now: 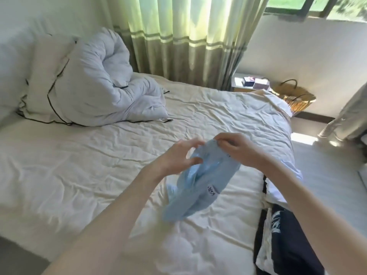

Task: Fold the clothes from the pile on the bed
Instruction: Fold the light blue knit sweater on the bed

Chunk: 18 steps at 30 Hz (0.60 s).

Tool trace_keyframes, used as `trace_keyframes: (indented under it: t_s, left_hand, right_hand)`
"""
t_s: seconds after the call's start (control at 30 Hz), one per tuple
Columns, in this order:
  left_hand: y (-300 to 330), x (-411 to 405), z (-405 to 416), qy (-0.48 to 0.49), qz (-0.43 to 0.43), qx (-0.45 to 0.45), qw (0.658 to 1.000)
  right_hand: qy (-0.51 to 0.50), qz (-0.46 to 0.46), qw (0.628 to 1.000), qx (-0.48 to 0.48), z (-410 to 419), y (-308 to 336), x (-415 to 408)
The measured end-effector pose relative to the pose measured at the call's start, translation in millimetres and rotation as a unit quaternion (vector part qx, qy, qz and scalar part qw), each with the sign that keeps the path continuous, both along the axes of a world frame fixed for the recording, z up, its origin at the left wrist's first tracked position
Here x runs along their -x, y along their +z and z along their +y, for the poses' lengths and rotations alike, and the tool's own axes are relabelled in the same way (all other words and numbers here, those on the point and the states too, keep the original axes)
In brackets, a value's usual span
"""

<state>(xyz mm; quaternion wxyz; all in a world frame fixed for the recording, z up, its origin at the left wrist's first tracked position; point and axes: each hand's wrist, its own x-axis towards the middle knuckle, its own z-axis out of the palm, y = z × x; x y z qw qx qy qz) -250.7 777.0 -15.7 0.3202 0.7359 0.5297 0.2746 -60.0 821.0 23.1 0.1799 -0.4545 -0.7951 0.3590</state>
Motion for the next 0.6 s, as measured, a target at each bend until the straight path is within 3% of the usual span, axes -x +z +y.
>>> trace_keyframes:
  t_s: [0.23,0.33,0.43,0.5,0.6]
  left_hand:
    - [25.2,6.2,-17.4,0.08,-0.021,0.038,0.996]
    - [37.1,17.8,-23.8,0.142,-0.113,0.05,0.982]
    - [73.4,40.2,-26.2,0.19,-0.188,-0.002,0.964]
    - [103.1,57.2,-26.1,0.197,-0.151,-0.054,0.967]
    - [139.0,74.9,-30.4,0.158,0.022,-0.121,0.98]
  right_hand:
    - [-0.017,0.053,0.996,-0.063,-6.5,79.1,8.0]
    - [-0.019,0.079,0.991,-0.11,-6.6,96.6,7.5]
    - [-0.04,0.046,0.988,-0.142,-3.2,99.7,0.9]
    - [-0.04,-0.001,0.988,-0.15,1.6,96.8,-5.0]
    - [-0.021,-0.066,0.986,-0.15,8.7,94.5,-8.8]
